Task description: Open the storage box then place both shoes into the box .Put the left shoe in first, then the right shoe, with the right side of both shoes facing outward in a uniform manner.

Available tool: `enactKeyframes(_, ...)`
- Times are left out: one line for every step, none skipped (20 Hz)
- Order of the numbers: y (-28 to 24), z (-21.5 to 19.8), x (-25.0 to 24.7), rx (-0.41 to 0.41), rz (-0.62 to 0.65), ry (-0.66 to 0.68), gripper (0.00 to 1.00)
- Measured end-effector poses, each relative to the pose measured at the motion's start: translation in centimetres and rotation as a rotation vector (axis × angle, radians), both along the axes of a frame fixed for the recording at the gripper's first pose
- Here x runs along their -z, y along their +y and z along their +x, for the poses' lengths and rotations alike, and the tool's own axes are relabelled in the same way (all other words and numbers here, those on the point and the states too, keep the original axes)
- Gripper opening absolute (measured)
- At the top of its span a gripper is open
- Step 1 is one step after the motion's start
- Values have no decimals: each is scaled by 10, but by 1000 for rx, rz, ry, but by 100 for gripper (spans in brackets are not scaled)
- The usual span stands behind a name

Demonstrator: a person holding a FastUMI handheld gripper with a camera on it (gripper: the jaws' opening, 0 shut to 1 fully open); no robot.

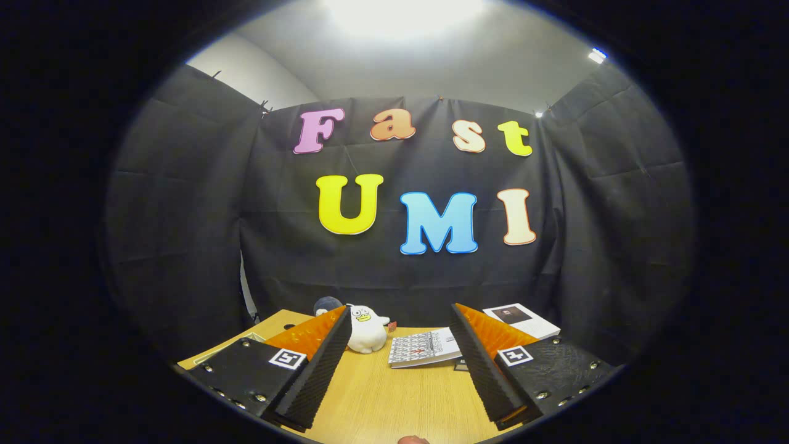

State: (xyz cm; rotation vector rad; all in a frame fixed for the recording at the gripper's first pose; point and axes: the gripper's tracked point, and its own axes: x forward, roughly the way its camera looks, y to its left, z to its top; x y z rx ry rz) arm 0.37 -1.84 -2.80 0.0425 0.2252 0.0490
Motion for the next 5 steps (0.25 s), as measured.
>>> enactKeyframes(-1, 1, -2, 2, 8, -8, 97)
enactKeyframes(-2, 1, -3, 0, 16, -10, 97)
enactKeyframes(-2, 1, -3, -1, 22, -9, 97)
enactKeyframes(-2, 1, -4, 1, 27, -13, 97)
enactKeyframes(-2, 2, -4, 0, 30, -15, 97)
